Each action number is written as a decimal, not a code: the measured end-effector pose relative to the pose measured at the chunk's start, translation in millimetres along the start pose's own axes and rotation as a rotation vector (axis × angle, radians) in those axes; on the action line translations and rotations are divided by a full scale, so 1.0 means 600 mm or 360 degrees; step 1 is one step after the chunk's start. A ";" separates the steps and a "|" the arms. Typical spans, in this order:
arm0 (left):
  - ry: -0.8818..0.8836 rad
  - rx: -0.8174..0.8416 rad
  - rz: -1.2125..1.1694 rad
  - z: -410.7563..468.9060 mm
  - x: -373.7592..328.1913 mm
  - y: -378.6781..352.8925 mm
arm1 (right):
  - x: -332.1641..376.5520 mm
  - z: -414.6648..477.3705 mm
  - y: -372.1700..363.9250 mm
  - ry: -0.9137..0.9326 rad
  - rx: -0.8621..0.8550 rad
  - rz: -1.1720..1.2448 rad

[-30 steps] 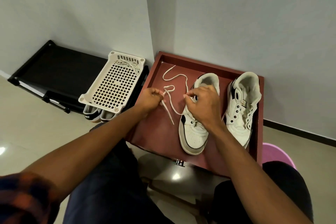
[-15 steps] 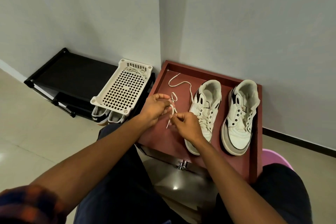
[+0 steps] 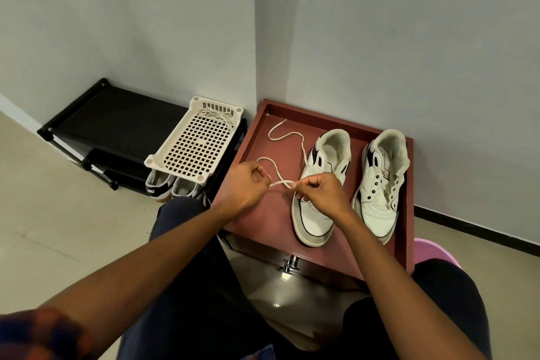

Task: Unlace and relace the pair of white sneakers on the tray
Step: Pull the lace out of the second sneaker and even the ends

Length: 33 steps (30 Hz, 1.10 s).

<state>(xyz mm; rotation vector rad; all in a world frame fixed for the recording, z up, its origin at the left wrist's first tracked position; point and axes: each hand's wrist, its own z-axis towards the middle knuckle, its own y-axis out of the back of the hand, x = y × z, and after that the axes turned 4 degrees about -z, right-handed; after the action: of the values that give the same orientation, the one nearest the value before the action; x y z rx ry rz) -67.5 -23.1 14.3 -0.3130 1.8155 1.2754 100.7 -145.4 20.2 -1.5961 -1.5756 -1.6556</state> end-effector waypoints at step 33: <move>-0.0395 0.0608 -0.0244 -0.038 -0.062 -0.080 | -0.028 -0.054 0.036 -0.0364 0.0039 0.0463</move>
<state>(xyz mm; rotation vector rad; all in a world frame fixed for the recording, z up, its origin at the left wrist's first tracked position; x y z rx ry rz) -26.8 -73.9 14.1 -0.0750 1.7386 0.8011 108.6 -186.7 23.9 -1.9519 -1.3759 -1.3361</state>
